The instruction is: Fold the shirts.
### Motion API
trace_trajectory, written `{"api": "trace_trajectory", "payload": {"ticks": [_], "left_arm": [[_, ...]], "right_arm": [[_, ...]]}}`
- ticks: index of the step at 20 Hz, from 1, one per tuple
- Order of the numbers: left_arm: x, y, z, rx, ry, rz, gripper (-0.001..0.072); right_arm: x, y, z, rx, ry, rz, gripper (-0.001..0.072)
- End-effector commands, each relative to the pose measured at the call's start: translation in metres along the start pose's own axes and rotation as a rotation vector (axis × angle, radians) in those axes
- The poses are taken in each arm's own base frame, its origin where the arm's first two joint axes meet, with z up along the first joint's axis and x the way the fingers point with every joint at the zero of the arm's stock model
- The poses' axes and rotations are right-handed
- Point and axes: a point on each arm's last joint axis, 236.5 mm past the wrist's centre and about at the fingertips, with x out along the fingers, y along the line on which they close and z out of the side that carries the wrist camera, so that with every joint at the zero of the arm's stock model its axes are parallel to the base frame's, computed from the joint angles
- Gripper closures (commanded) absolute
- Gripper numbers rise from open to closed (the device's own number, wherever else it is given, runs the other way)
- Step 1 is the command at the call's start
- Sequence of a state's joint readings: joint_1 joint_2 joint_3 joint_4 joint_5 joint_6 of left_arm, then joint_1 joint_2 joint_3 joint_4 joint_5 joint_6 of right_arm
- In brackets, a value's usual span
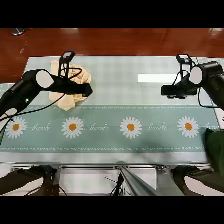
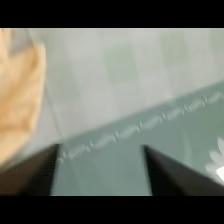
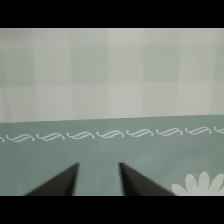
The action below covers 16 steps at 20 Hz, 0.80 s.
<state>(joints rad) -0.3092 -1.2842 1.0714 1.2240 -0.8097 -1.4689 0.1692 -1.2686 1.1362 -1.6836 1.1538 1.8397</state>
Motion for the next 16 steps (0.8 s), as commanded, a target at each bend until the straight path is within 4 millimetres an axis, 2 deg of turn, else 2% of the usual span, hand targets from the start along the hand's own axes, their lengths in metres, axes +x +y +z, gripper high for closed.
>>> {"api": "trace_trajectory", "payload": {"ticks": [1, 3, 4, 5, 7, 9, 13, 16], "left_arm": [[-0.019, 0.033, 0.075, 0.173, -0.289, 0.155, 0.0004], [-0.043, 0.058, 0.126, 0.161, -0.505, 0.217, 0.0005], [-0.050, 0.076, 0.141, 0.118, -0.578, 0.240, 0.0006], [-0.048, 0.098, 0.144, 0.058, -0.595, 0.260, 0.0006], [-0.023, 0.140, 0.125, -0.033, -0.502, 0.295, 0.0006], [0.007, 0.163, 0.095, -0.079, -0.357, 0.309, 0.0007], [0.058, 0.165, 0.044, -0.107, -0.095, 0.285, 0.0006], [0.074, 0.176, 0.033, -0.174, -0.037, 0.287, 0.0007]], "right_arm": [[0.006, 0.000, 0.003, 0.014, -0.004, -0.006, 0.0089], [0.007, 0.001, -0.003, 0.000, 0.020, -0.007, 0.0090], [0.007, 0.002, -0.005, 0.001, 0.028, -0.002, 0.0090], [0.007, 0.003, -0.006, 0.003, 0.032, 0.002, 0.0090], [0.006, 0.007, -0.007, 0.011, 0.038, 0.019, 0.0090], [0.006, 0.012, -0.008, 0.022, 0.044, 0.043, 0.0091], [0.006, 0.019, -0.009, 0.031, 0.047, 0.068, 0.0090], [0.006, 0.019, -0.011, 0.031, 0.057, 0.066, 0.0091]]}}
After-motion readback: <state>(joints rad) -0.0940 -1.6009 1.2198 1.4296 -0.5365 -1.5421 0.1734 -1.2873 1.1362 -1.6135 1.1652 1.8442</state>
